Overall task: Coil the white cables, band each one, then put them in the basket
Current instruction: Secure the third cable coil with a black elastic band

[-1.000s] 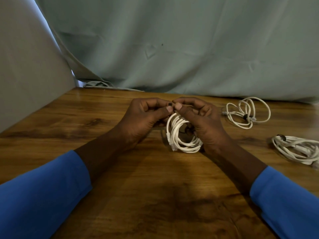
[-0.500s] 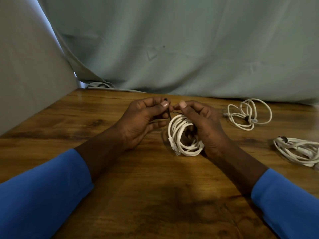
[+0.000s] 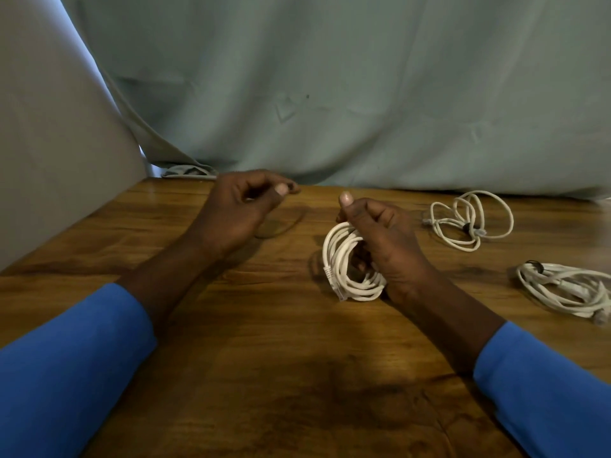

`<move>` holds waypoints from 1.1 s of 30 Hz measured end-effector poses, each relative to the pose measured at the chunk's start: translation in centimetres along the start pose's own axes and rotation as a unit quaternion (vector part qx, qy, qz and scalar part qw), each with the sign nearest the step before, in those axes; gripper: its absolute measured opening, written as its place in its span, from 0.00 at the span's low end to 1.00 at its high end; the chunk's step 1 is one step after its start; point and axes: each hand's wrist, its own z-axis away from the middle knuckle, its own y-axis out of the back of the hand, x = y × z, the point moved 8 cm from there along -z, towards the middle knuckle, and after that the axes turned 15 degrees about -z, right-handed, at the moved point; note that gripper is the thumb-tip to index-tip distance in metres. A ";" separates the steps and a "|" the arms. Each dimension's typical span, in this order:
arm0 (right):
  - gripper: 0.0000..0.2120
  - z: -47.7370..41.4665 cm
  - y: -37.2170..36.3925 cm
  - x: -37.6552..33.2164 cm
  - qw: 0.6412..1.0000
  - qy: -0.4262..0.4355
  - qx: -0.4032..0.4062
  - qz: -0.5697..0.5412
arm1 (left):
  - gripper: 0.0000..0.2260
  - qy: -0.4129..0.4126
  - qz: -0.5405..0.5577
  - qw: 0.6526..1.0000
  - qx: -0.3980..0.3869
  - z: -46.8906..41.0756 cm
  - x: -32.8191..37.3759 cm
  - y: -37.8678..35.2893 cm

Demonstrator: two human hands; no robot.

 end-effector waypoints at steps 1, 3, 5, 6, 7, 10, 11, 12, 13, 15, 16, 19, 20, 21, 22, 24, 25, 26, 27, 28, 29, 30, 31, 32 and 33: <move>0.16 0.0 0.0 0.0 1.000 -0.001 -0.002 -0.003 | 0.08 -0.011 -0.007 0.999 -0.032 0.3 0.5 -0.9; 0.14 -0.1 0.0 0.1 1.000 -0.002 -0.004 -0.006 | 0.08 0.031 0.073 0.994 -0.079 0.9 0.2 -2.7; 0.11 -0.1 0.0 0.2 1.000 -0.004 -0.012 -0.006 | 0.09 0.088 0.178 0.974 -0.105 1.6 -0.1 -4.1; 0.10 -0.1 0.0 0.2 1.000 -0.005 -0.016 -0.004 | 0.11 0.109 0.217 0.964 -0.111 1.8 -0.2 -4.6; 0.09 -0.1 0.0 0.2 1.000 -0.005 -0.021 -0.001 | 0.12 0.125 0.247 0.954 -0.115 1.9 -0.2 -4.8; 0.08 0.0 -0.3 0.3 0.999 -0.005 -0.042 0.007 | 0.08 0.155 0.297 0.932 -0.141 2.0 -0.3 -5.2; 0.08 0.1 -0.5 0.2 0.999 -0.002 -0.051 0.009 | 0.07 0.164 0.313 0.922 -0.157 2.1 -0.4 -5.5; 0.08 0.2 -0.7 0.1 0.998 0.001 -0.058 0.013 | 0.07 0.171 0.324 0.915 -0.171 2.3 -0.4 -5.8; 0.10 0.3 -0.9 0.1 0.998 0.001 -0.062 0.016 | 0.06 0.176 0.327 0.910 -0.182 2.4 -0.4 -6.0; 0.13 0.5 -1.2 -0.1 0.997 -0.003 -0.071 0.008 | 0.04 0.177 0.331 0.904 -0.207 2.8 -0.4 -6.6; 0.13 0.6 -1.4 -0.1 0.997 -0.006 -0.075 0.003 | 0.04 0.175 0.335 0.899 -0.222 2.9 -0.3 -6.9; 0.17 0.6 -1.6 0.0 0.997 0.001 -0.071 0.025 | 0.07 0.172 0.354 0.882 -0.258 3.2 0.0 -7.6; 0.19 0.6 -1.6 0.0 0.997 0.007 -0.065 0.037 | 0.08 0.174 0.361 0.877 -0.265 3.3 0.0 -7.7; 0.21 0.5 -1.5 0.0 0.997 0.011 -0.056 0.043 | 0.09 0.177 0.369 0.871 -0.270 3.4 0.1 -7.6; 0.23 0.5 -1.4 0.0 0.998 0.016 -0.047 0.046 | 0.09 0.179 0.375 0.868 -0.273 3.5 0.3 -7.6; 0.26 0.4 -1.4 -0.3 0.997 0.038 -0.039 0.062 | 0.09 0.181 0.369 0.868 -0.279 3.7 0.7 -7.5; 0.27 0.4 -1.5 -0.4 0.995 0.051 -0.041 0.073 | 0.08 0.180 0.359 0.870 -0.285 3.7 1.0 -7.4; 0.26 0.4 -1.5 -0.5 0.994 0.062 -0.043 0.084 | 0.08 0.178 0.347 0.873 -0.293 3.7 1.1 -7.3; 0.24 0.4 -1.6 -0.6 0.992 0.070 -0.044 0.095 | 0.07 0.173 0.335 0.875 -0.304 3.8 1.3 -7.3; 0.23 0.3 -1.7 -0.6 0.991 0.075 -0.044 0.106 | 0.08 0.171 0.324 0.875 -0.315 3.8 1.4 -7.4; 0.23 0.3 -1.8 -0.6 0.989 0.080 -0.043 0.118 | 0.09 0.175 0.313 0.875 -0.325 4.0 1.6 -7.5; 0.24 0.3 -1.8 -0.6 0.987 0.086 -0.041 0.131 | 0.09 0.181 0.301 0.877 -0.329 4.1 1.6 -7.5; 0.25 0.2 -1.8 -0.6 0.984 0.094 -0.040 0.143 | 0.10 0.187 0.287 0.879 -0.331 4.2 1.6 -7.5; 0.25 0.2 -1.9 -0.7 0.982 0.102 -0.040 0.154 | 0.10 0.194 0.269 0.884 -0.330 4.2 1.5 -7.3; 0.25 0.3 -2.0 -0.8 0.980 0.106 -0.040 0.166 | 0.09 0.198 0.245 0.890 -0.329 4.2 1.4 -7.2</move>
